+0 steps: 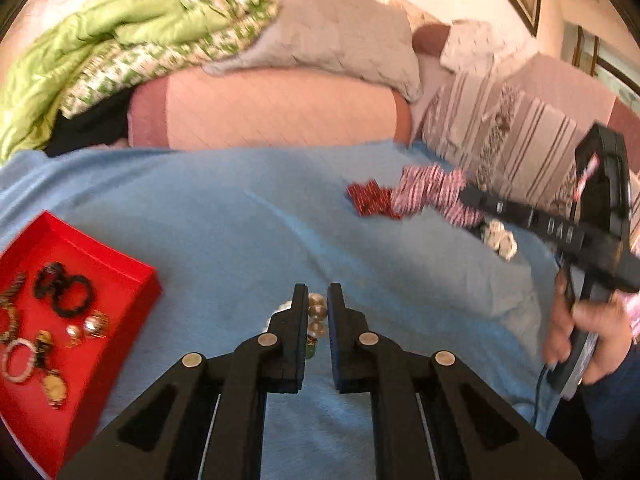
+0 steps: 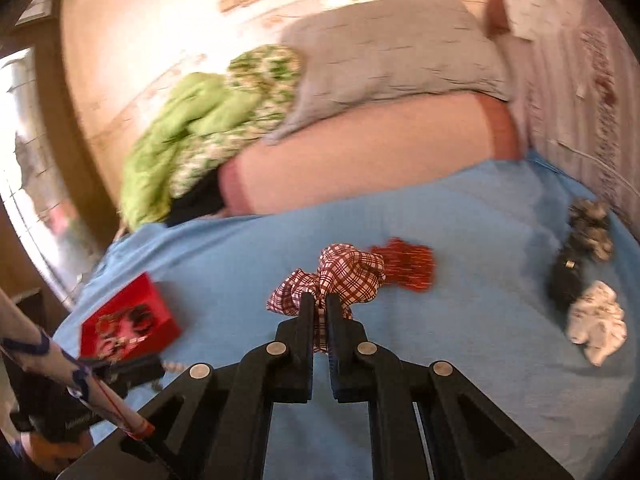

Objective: Organize jewelry
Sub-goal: 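Carry the pearl bracelet and plaid scrunchie into the red tray and open both tools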

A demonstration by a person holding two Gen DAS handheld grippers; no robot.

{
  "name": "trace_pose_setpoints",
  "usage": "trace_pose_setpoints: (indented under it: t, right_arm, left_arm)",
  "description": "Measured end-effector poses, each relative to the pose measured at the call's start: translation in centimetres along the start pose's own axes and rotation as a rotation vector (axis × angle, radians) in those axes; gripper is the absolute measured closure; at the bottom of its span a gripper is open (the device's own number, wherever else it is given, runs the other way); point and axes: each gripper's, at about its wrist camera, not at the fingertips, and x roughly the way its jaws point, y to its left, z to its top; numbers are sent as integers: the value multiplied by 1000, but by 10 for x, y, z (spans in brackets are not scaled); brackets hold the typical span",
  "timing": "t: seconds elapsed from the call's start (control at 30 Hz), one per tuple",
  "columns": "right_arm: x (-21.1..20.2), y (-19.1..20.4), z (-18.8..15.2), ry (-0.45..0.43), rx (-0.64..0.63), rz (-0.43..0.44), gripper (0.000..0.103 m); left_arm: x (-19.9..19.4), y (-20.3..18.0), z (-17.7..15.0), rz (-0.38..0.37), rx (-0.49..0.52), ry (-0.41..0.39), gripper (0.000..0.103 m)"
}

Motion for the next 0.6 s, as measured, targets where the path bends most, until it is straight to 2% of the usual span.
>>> trace_pose_setpoints:
  t: [0.3,0.6]
  right_arm:
    - [20,59,-13,46,-39,148,97]
    - [44,139,-25,92,-108,274,97]
  left_arm:
    - [-62,45,10,64,-75,-107,94]
    - [-109,112,-10,163,-178,-137,94]
